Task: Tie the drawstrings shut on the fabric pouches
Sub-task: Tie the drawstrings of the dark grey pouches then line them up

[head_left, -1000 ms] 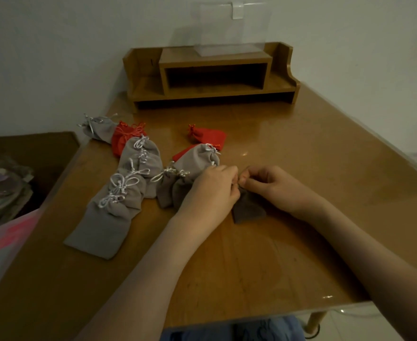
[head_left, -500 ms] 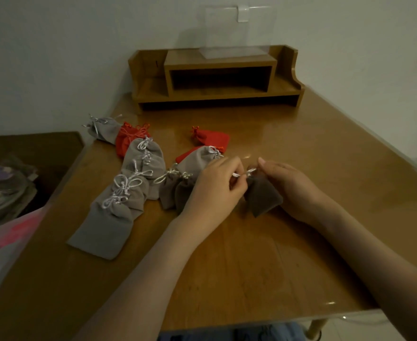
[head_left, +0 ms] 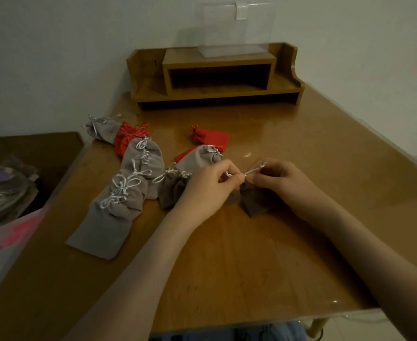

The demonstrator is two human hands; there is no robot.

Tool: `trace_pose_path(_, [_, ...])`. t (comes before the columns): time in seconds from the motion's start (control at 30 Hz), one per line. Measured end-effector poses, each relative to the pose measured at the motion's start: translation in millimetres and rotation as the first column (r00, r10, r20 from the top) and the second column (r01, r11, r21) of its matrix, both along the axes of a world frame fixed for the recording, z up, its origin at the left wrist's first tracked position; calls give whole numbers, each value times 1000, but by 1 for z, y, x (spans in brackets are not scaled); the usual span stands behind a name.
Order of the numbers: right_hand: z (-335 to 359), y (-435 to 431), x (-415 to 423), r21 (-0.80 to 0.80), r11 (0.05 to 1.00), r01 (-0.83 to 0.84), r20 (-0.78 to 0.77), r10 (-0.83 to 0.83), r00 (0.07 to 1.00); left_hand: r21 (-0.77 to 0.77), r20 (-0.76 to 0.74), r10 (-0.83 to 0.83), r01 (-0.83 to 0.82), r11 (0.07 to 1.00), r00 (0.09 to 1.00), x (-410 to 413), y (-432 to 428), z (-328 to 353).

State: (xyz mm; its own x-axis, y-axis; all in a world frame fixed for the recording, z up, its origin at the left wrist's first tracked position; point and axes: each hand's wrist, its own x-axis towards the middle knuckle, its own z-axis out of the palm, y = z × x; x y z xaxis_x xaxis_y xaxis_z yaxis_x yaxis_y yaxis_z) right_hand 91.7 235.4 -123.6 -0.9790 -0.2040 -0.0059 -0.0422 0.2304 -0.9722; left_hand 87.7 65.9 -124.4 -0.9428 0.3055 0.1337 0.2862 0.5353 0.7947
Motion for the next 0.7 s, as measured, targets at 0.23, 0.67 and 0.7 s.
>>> trace_pose_path(0.23, [0, -1, 0, -5, 999, -39, 104, 39, 994, -53, 43, -24, 27, 998, 999, 1, 0, 0])
trace_pose_path(0.67, [-8, -7, 0, -12, 1000, -18, -36, 18, 999, -280, -654, 43, -294, 914, 756, 0, 18, -19])
trace_pose_path(0.7, [-8, -8, 1, -96, 995, -40, -14, 39, 999, -275, -676, 42, -305, 912, 736, -1, 16, -20])
